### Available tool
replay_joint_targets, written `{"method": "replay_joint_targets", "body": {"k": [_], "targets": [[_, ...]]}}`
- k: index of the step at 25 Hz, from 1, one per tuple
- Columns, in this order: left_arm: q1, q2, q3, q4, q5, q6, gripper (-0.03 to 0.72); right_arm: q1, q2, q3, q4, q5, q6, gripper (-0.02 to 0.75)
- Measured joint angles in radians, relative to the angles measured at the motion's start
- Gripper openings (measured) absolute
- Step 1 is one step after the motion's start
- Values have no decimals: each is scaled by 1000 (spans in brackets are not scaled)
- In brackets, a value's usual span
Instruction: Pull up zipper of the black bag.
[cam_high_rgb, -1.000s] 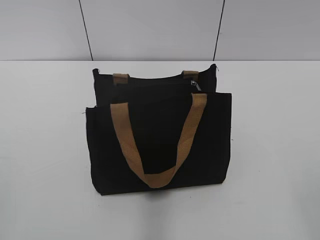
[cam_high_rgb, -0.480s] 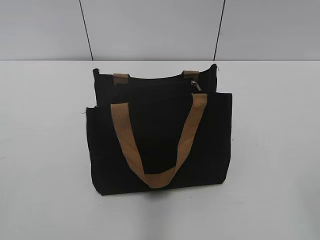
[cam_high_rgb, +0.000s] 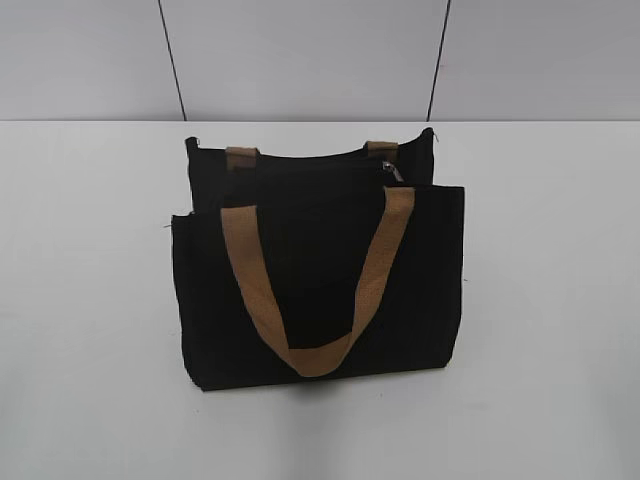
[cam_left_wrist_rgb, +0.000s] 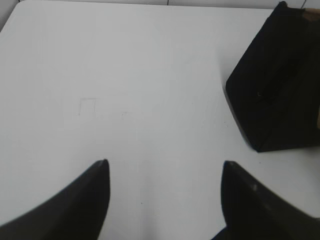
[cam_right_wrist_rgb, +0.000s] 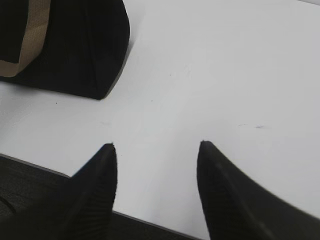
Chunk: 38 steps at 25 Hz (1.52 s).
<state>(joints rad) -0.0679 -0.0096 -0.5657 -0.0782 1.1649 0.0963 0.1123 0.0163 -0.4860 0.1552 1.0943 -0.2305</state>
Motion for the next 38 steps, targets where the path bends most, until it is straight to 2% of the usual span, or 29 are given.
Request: {"method": "replay_joint_targets", "body": {"k": [4,9,15,28,38], "targets": [[-2,0,21,0,-77,6,573,0,0,0,2,1,-3,412],[-2,0,36,1,-95,4,557,0,0,0,2,1,-3,412],[12,0,37,78,-101,-108,536,0,0,0,2,1,-3,412],[15,0,37,78,-104,-114,533,-3,0,0,2,2,-3,412],[15,0,37,78,-104,-114,524,-160,-22,0,3,2,-3,412]]}}
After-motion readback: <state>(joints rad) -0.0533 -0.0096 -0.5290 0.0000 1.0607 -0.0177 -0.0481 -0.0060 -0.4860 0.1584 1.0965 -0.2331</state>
